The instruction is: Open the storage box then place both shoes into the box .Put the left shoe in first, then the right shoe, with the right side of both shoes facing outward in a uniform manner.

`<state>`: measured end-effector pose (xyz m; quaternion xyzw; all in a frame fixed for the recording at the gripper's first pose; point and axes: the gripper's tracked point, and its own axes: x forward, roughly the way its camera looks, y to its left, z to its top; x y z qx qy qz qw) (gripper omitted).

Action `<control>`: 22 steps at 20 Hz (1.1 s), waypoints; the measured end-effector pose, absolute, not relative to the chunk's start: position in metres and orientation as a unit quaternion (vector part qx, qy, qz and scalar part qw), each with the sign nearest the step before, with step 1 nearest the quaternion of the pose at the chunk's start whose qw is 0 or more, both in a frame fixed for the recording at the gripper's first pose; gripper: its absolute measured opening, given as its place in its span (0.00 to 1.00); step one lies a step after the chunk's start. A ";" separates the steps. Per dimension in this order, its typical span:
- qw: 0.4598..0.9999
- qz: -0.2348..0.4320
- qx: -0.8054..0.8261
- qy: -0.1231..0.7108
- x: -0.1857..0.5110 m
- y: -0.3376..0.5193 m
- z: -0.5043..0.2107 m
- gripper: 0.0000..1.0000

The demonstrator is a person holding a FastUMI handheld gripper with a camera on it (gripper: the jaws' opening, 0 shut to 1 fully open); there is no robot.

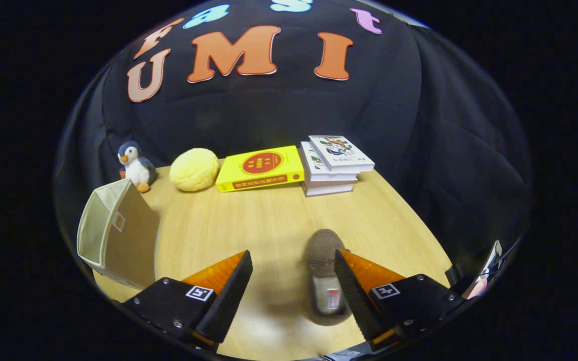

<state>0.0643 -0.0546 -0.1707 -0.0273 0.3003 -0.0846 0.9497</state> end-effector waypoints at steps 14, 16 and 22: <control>0.920 -0.044 -0.105 0.374 0.065 -0.127 -0.266 0.95; 0.917 -0.046 -0.103 0.383 0.072 -0.128 -0.276 0.87; 0.905 -0.082 -0.110 0.402 0.095 -0.133 -0.297 0.33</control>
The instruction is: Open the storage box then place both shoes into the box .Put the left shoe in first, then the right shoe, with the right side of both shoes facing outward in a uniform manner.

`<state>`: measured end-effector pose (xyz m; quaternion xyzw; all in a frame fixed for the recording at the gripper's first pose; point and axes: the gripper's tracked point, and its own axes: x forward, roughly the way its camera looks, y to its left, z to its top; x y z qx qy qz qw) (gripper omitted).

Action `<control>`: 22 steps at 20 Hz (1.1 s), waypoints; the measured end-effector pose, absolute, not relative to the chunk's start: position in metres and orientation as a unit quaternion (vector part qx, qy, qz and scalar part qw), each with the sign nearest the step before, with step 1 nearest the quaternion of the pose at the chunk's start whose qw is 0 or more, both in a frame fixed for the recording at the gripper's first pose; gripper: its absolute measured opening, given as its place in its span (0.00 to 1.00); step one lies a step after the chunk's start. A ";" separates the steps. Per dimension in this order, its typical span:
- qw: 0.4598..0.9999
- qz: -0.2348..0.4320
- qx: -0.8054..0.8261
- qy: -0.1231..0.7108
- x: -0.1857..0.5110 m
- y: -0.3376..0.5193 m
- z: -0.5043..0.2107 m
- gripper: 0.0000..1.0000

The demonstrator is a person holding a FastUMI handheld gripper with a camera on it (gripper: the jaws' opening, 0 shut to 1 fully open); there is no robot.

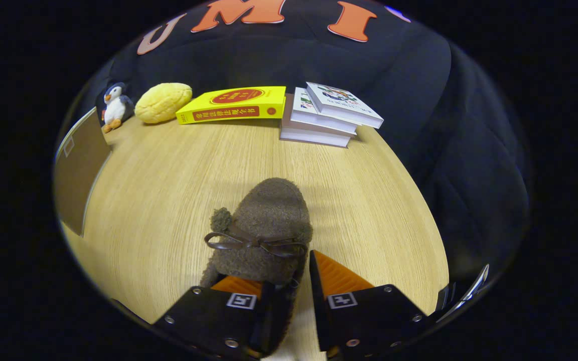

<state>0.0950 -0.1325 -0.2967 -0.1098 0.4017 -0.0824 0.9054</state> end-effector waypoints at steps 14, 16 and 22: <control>0.920 -0.117 -0.057 0.369 0.082 -0.089 -0.226 0.01; 0.924 -0.111 -0.052 0.362 0.080 -0.066 -0.207 0.01; 0.937 -0.064 -0.003 0.343 0.079 0.048 -0.163 0.01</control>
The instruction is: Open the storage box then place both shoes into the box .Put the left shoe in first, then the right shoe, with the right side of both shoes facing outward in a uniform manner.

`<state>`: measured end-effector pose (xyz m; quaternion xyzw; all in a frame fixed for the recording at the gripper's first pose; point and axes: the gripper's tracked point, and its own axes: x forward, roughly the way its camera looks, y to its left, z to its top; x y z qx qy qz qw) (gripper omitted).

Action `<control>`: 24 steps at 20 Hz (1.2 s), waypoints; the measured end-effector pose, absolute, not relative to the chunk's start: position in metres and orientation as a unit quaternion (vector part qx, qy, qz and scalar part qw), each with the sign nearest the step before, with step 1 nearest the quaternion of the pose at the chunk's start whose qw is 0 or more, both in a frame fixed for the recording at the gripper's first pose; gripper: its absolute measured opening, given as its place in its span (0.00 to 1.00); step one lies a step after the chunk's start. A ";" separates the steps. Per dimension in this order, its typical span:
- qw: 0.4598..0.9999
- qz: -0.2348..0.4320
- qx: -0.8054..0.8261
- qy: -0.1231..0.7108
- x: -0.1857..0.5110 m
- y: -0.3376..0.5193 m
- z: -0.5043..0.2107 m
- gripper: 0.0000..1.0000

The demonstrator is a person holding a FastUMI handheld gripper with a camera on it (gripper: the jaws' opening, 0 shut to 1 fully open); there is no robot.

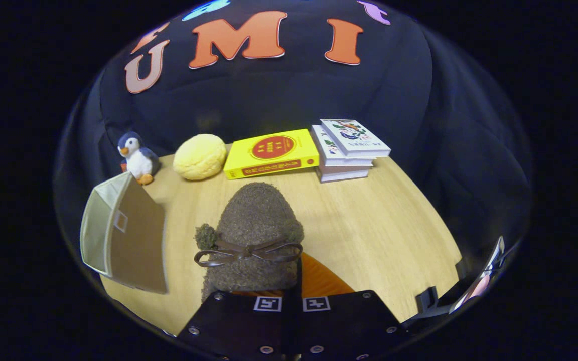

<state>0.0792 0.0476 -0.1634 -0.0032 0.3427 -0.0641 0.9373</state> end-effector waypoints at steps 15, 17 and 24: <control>0.957 0.023 -0.020 0.288 0.097 0.262 -0.087 0.01; 0.956 0.030 -0.034 0.288 0.098 0.279 -0.090 0.01; 0.945 0.037 -0.083 0.314 0.109 0.320 -0.130 0.01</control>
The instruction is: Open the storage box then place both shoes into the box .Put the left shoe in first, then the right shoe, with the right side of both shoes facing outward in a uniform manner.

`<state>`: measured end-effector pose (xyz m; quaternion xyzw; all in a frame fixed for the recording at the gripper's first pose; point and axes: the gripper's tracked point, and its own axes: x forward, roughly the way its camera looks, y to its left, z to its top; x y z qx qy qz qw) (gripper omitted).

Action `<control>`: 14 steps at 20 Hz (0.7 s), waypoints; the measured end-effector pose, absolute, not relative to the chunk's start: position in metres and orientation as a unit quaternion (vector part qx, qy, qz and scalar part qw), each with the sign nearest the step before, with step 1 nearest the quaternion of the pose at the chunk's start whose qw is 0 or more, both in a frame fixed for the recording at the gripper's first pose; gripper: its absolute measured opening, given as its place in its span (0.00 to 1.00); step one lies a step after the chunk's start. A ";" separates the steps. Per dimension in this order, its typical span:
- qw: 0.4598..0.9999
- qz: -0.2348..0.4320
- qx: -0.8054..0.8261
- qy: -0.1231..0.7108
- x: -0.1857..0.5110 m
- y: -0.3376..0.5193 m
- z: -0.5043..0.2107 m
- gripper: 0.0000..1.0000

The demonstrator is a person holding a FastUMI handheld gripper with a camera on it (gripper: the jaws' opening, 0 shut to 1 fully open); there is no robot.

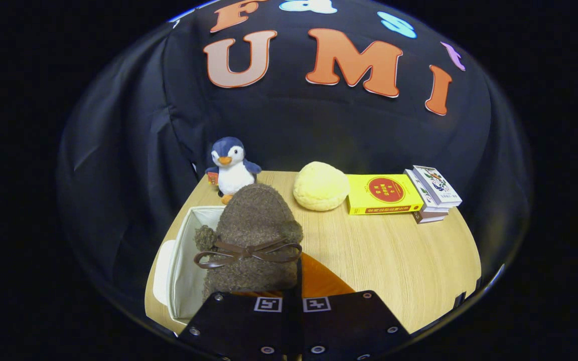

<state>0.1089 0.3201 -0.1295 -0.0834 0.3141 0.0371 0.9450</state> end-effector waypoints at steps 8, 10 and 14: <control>0.931 0.026 -0.150 0.331 0.130 0.337 -0.174 0.03; 0.929 0.022 -0.160 0.333 0.135 0.336 -0.183 0.03; 0.922 0.023 -0.164 0.349 0.130 0.337 -0.199 0.09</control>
